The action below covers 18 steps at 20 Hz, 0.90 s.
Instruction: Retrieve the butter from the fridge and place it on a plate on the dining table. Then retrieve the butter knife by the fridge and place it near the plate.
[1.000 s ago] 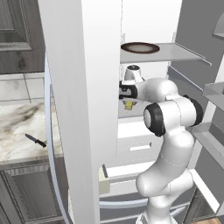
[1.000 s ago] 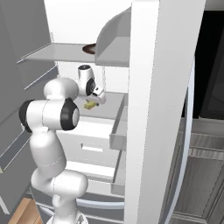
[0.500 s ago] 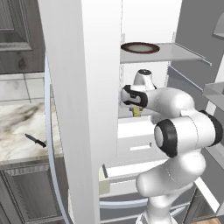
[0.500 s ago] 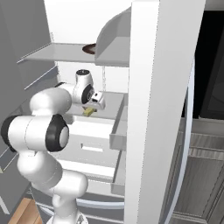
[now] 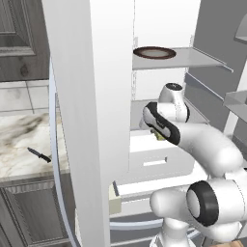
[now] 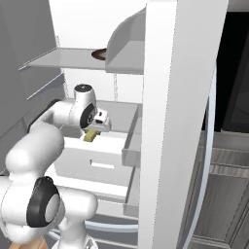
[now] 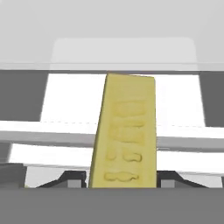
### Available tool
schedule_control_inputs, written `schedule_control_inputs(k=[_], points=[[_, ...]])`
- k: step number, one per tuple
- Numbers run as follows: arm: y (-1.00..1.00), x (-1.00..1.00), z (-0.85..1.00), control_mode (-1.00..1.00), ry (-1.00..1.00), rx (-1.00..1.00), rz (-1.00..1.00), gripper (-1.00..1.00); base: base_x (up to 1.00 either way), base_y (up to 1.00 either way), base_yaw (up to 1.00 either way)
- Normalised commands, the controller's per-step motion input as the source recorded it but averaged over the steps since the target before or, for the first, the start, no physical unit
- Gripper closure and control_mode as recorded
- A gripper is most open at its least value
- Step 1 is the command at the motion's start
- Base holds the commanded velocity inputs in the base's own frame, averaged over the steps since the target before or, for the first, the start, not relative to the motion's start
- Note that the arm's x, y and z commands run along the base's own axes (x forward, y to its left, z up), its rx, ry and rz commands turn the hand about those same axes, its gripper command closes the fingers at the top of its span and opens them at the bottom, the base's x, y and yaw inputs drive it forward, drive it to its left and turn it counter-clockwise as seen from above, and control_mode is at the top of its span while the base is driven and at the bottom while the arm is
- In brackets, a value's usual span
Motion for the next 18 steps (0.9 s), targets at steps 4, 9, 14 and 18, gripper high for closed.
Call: schedule_control_inputs(k=[4, 9, 14, 18], points=[[0.0, -0.74, 0.44, -1.0, 0.02, -0.03, 0.03, 1.0, 0.0, 0.0, 0.0], [0.0, -0.51, 0.42, -1.0, 0.14, 0.0, 0.0, 1.0, 0.0, 0.0, 0.0], [0.0, -0.66, 0.5, -1.0, 0.17, 0.0, 0.0, 1.0, 0.0, 0.0, 0.0], [0.0, -0.86, 0.2, -1.0, -0.04, 0.0, 0.0, 1.0, 0.0, 0.0, 0.0]])
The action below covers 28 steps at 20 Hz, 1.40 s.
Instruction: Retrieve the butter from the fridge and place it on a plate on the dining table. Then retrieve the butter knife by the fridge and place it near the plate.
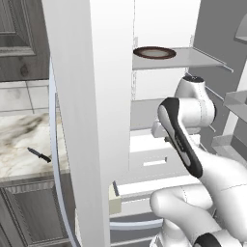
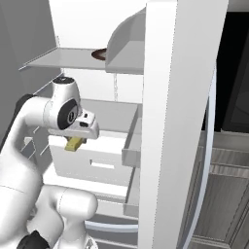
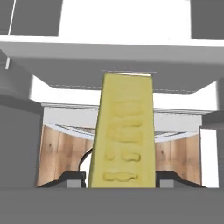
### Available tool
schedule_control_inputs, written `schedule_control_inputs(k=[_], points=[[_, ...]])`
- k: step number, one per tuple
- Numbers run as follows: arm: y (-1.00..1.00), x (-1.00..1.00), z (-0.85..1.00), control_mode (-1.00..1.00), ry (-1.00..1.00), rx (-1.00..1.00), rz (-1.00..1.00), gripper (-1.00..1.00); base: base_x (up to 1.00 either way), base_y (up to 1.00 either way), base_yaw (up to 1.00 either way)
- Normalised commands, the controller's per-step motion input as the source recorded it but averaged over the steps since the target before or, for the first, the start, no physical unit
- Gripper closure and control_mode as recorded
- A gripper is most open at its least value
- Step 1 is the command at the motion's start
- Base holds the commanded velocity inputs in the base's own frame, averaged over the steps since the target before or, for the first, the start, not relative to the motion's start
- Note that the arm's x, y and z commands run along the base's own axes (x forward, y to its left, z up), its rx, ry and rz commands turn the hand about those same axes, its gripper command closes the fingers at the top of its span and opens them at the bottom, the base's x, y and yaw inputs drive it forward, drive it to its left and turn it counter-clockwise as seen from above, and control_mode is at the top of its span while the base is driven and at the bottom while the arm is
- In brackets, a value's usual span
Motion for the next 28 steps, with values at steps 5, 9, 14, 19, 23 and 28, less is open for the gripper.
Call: schedule_control_inputs(k=[5, 9, 14, 19, 23, 28], points=[[0.0, -0.68, 0.46, -1.0, -0.15, 0.0, 0.0, 1.0, 0.0, 0.0, 0.0], [-0.01, -0.18, 0.51, -1.0, -0.09, 0.0, -0.01, 1.0, 0.0, 0.0, 0.0], [0.0, 0.0, 0.04, -1.0, 0.05, -0.01, -0.04, 1.0, 0.0, 0.0, 0.0], [0.0, -0.11, 0.0, -1.0, 0.0, 0.0, 0.0, 1.0, 0.0, 0.0, 0.0], [0.0, 0.0, 0.0, 1.0, 0.0, 0.0, 0.0, 1.0, -0.64, 0.0, -0.02], [0.0, 0.0, 0.0, 1.0, 0.0, 0.0, 0.0, 1.0, -0.74, 0.0, -0.12]])
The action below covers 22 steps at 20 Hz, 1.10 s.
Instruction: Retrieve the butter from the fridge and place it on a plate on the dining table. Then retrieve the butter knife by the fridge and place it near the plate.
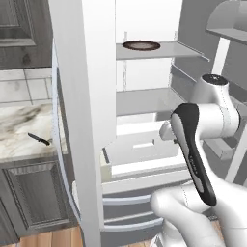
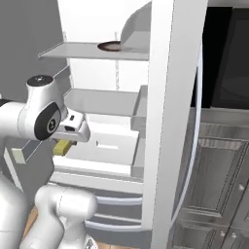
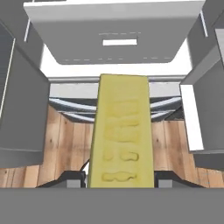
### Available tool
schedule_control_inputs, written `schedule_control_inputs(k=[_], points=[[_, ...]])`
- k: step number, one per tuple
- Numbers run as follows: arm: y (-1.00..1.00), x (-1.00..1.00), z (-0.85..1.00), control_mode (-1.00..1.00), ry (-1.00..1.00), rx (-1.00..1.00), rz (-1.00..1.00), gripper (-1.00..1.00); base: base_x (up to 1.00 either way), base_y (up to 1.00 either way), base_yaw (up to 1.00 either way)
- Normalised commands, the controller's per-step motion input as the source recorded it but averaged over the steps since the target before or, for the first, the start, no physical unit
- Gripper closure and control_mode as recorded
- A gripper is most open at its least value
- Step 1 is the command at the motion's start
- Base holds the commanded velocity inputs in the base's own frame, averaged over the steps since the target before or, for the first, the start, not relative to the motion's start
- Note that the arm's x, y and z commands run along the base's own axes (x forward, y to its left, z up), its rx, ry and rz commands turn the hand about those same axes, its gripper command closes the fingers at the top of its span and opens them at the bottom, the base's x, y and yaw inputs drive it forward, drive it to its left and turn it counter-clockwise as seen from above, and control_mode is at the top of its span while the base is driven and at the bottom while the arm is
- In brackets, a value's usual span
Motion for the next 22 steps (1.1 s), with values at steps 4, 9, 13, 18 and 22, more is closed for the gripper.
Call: schedule_control_inputs(k=[4, 9, 13, 18, 22], points=[[0.0, 0.0, 0.0, 1.0, 0.0, 0.0, 0.0, 1.0, -0.72, 0.12, -0.18], [0.0, 0.0, 0.0, 1.0, 0.0, 0.0, 0.0, 1.0, -0.53, 0.42, -0.41], [0.0, 0.0, 0.0, 1.0, 0.0, 0.0, 0.0, 1.0, -0.47, 0.3, -0.62], [0.0, 0.0, 0.0, 1.0, 0.0, 0.0, 0.0, 1.0, -0.63, 0.06, -0.61], [0.0, 0.0, 0.0, 1.0, 0.0, 0.0, 0.0, 1.0, -0.78, -0.08, -0.63]])
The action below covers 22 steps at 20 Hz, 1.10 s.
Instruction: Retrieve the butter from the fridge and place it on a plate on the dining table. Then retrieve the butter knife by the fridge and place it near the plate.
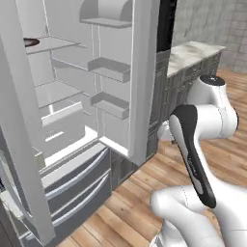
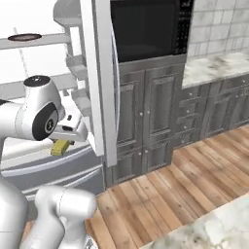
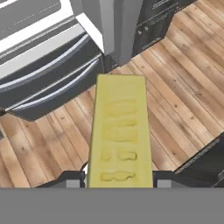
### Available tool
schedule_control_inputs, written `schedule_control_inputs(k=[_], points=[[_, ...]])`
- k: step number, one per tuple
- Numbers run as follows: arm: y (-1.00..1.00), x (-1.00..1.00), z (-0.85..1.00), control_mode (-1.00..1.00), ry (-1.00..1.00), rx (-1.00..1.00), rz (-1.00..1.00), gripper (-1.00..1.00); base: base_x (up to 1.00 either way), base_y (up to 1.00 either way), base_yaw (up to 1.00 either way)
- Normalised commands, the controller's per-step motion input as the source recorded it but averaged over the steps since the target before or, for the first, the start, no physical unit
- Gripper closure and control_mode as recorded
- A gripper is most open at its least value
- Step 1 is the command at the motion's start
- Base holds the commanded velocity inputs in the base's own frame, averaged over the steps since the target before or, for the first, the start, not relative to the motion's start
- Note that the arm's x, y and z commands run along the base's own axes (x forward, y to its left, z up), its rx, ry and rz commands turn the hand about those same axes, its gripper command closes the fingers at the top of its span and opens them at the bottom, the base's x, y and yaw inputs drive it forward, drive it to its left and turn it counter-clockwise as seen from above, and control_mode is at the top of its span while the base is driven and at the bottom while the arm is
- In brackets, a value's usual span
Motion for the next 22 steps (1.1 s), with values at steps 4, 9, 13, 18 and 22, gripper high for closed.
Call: schedule_control_inputs(k=[4, 9, 13, 18, 22], points=[[0.0, 0.0, 0.0, 1.0, 0.0, 0.0, 0.0, 1.0, -0.68, -0.01, -0.69], [0.0, 0.0, 0.0, 1.0, 0.0, 0.0, 0.0, 1.0, -0.74, -0.02, -0.7], [0.0, 0.0, 0.0, 1.0, 0.0, 0.0, 0.0, 1.0, -0.38, -0.39, -0.68], [0.0, 0.0, 0.0, 1.0, 0.0, 0.0, 0.0, 1.0, -0.23, -0.95, -0.49], [0.0, 0.0, 0.0, 1.0, 0.0, 0.0, 0.0, 1.0, -0.19, -1.0, -0.23]])
